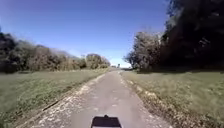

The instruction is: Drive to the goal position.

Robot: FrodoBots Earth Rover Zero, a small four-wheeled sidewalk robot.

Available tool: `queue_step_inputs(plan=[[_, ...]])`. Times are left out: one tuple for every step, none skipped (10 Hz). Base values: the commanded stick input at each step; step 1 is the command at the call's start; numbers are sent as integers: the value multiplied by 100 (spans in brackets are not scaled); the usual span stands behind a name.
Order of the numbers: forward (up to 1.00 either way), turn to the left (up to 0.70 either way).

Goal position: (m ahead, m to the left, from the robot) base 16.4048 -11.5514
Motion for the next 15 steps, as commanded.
queue_step_inputs(plan=[[50, 0], [50, 0], [50, 0], [50, 0], [50, 0], [50, 0], [50, 0], [50, 0], [50, 0], [50, 0], [50, 0], [50, 0], [50, 0], [50, 0], [50, 0]])
